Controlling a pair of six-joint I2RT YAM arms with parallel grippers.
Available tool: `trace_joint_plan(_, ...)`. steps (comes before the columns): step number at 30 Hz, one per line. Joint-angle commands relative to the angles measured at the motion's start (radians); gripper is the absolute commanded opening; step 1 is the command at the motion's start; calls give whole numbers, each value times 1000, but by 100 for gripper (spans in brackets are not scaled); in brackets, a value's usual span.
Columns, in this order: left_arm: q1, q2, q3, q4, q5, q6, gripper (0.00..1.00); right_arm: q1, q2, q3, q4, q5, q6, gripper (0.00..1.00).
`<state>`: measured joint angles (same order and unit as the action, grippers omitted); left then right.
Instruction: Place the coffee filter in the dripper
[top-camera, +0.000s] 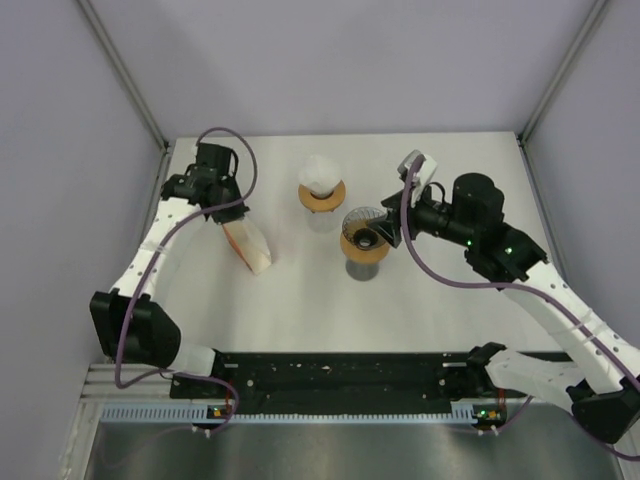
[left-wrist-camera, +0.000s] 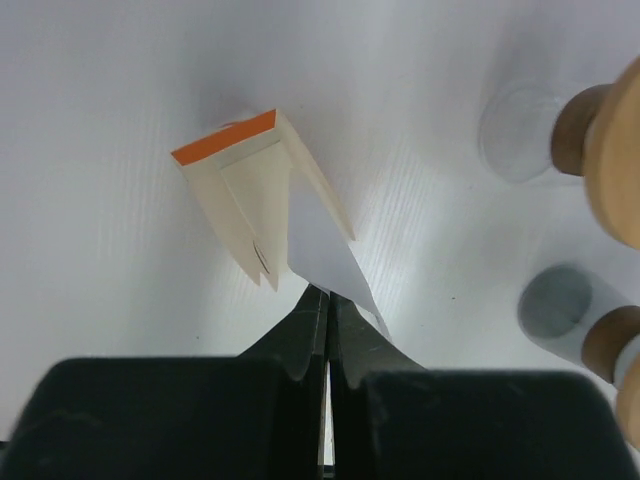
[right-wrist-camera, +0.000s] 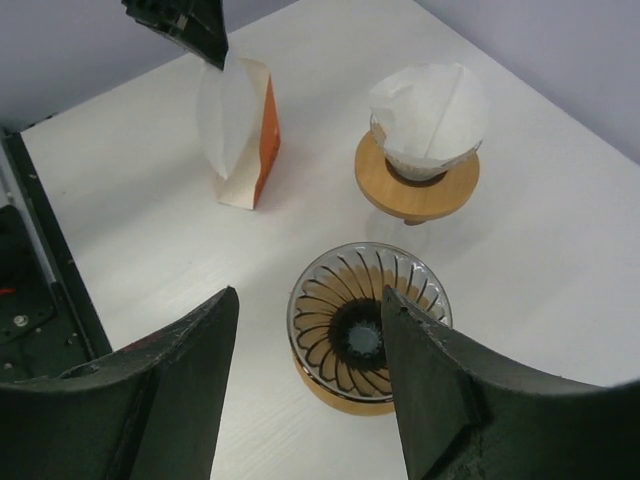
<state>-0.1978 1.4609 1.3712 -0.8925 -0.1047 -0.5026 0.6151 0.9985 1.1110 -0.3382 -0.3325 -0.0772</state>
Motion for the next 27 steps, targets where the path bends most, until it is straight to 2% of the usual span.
trace_joint_plan(1,0,-92,172,-52,39,58,0,34,55,96,60,-56,117,59)
trace_joint_plan(4,0,-108,259,-68,72,72,0,107,124,167,97,15,149,59)
trace_joint_plan(10,5,-103,342,-71,100,76,0,304,369,373,117,240,100,69)
trace_joint_plan(14,5,-106,344,-60,163,78,0,356,558,521,131,282,113,70)
trace_joint_plan(19,5,-102,344,-59,169,84,0,406,712,645,142,286,86,70)
trace_joint_plan(23,5,-100,342,-59,178,90,0,407,778,723,110,407,93,65)
trace_joint_plan(27,5,-96,333,-60,163,102,0,407,819,750,110,460,83,59)
